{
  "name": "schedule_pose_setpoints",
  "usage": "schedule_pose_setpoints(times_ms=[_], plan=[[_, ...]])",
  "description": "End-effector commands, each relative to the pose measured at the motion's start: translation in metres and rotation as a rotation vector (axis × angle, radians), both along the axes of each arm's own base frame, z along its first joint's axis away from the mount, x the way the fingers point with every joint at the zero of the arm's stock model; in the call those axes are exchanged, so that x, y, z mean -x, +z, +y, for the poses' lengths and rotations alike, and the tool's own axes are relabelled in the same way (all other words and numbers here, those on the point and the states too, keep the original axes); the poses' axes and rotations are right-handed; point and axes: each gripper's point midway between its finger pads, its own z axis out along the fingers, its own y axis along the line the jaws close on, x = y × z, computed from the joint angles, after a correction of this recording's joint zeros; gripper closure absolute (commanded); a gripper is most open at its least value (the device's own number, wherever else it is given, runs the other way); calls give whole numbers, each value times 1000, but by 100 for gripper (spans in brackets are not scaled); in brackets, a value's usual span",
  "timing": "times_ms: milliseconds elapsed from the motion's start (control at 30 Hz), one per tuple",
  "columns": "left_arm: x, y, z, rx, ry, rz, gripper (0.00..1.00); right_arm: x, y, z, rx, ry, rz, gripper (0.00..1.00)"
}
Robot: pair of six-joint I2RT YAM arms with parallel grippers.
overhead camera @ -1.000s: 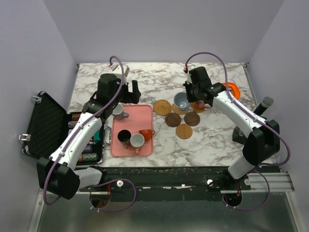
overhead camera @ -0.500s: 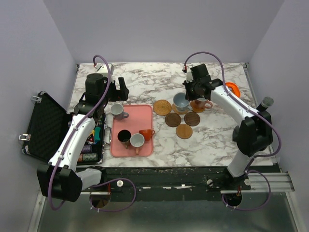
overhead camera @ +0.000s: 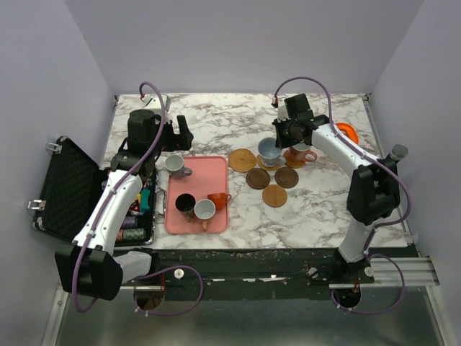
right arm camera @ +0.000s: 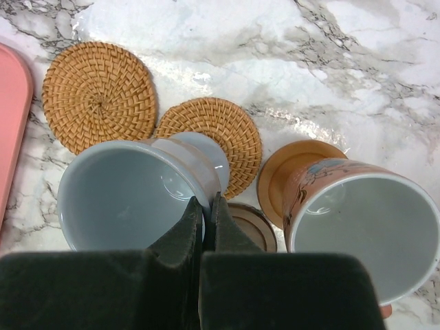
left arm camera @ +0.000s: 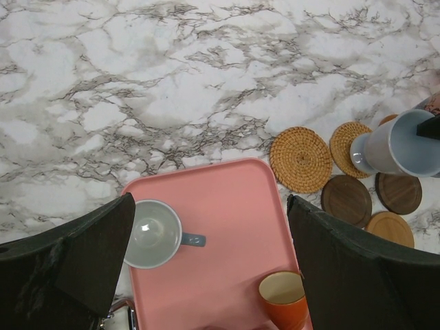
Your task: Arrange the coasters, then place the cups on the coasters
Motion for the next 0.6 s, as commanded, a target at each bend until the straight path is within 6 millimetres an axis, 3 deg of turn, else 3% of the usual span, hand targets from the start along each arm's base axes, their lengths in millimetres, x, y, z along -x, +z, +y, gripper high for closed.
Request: schedule_pose_setpoints(times_ms=[0,567], plan=[[-2,-2,1,7,-1,-2,1,-24,19,10,-67,0,-78,99],[-2,-3,1,4,0,1,1,-38,5,3,-82,-60,-68,99]])
